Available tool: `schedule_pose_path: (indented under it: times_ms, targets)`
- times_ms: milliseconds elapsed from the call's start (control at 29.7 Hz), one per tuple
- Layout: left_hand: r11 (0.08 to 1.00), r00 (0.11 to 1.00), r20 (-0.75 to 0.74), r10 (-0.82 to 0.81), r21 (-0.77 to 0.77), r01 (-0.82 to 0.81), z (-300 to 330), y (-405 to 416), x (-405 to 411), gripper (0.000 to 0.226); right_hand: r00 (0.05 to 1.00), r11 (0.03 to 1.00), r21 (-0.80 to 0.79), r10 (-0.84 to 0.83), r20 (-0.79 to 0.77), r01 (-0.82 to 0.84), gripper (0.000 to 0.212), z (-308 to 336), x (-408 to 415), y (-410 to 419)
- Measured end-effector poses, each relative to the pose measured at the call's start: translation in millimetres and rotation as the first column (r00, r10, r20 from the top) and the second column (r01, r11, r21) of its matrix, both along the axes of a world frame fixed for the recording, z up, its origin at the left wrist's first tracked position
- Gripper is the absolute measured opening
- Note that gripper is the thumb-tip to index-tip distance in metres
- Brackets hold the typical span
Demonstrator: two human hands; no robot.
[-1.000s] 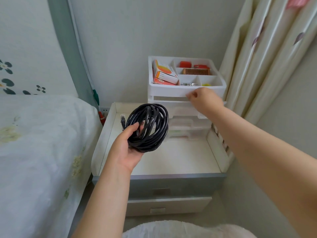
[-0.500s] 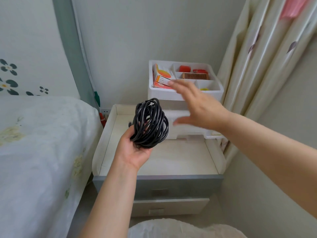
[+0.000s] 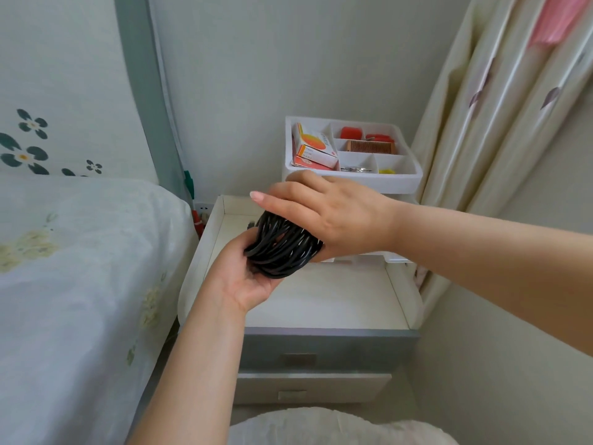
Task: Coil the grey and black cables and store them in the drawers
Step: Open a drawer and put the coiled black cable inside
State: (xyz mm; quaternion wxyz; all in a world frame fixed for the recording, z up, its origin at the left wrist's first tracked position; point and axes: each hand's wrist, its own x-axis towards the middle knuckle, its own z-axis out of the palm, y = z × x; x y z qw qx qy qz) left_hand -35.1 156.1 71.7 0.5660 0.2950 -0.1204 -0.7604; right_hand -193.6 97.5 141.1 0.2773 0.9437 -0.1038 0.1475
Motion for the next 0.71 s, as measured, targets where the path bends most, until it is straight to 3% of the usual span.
schedule_pose_path:
  times_ms: [67, 135, 236, 303, 337, 404, 505, 573, 640, 707]
  targets:
    - [0.999, 1.000, 0.022, 0.007, -0.039, -0.006, 1.0, 1.5, 0.5, 0.038, 0.999, 1.000, 0.010, -0.003, 0.042, 0.003, 0.062, 4.1, -0.4, 1.9]
    - [0.996, 1.000, 0.015, -0.007, -0.092, 0.009, -1.1, 2.2, 1.9, 0.061, 0.996, 1.000, 0.012, -0.004, 0.087, 0.003, 0.049, 6.2, -5.9, 4.6]
    - [0.988, 0.996, 0.065, -0.057, -0.143, 0.066, -2.7, 3.2, 3.6, 0.089, 0.961, 0.981, 0.098, -0.187, 0.205, 0.169, 0.058, 9.7, -26.1, 0.0]
    - [0.984, 0.969, 0.238, 0.062, -0.179, -0.019, -6.9, 1.7, -1.0, 0.080, 0.885, 0.907, 0.251, -0.398, 0.241, 0.340, 0.074, 13.0, -42.5, -10.4]
    - [0.969, 0.910, 0.377, 0.174, -0.232, -0.089, -8.2, 1.8, -5.4, 0.069, 0.838, 0.847, 0.308, -0.504, 0.210, 0.432, 0.081, 13.1, -50.9, -16.5]
    - [0.903, 0.644, 0.656, 0.394, -0.407, -0.138, -11.2, 2.9, -13.9, 0.048, 0.757, 0.740, 0.335, -0.645, 0.104, 0.584, 0.086, 9.6, -63.9, -27.1]
    - [0.812, 0.224, 0.808, 0.545, -0.575, 0.097, -21.3, 1.1, -21.3, 0.041, 0.679, 0.643, 0.334, -0.734, 0.011, 0.689, 0.084, -7.6, -75.3, -39.8]
    - [0.784, -0.017, 0.816, 0.578, -0.550, 0.290, -31.3, -4.9, -25.8, 0.050, 0.646, 0.602, 0.353, -0.764, -0.008, 0.716, 0.081, -20.3, -76.6, -45.6]
    - [0.793, -0.232, 0.797, 0.558, -0.430, 0.431, -40.4, -10.0, -32.0, 0.062, 0.642, 0.590, 0.378, -0.766, -0.017, 0.714, 0.077, -28.8, -76.4, -49.5]
    - [0.809, -0.333, 0.783, 0.526, -0.340, 0.479, -46.8, -13.2, -36.8, 0.071, 0.660, 0.572, 0.460, -0.750, -0.043, 0.679, 0.073, -29.6, -76.5, -51.2]
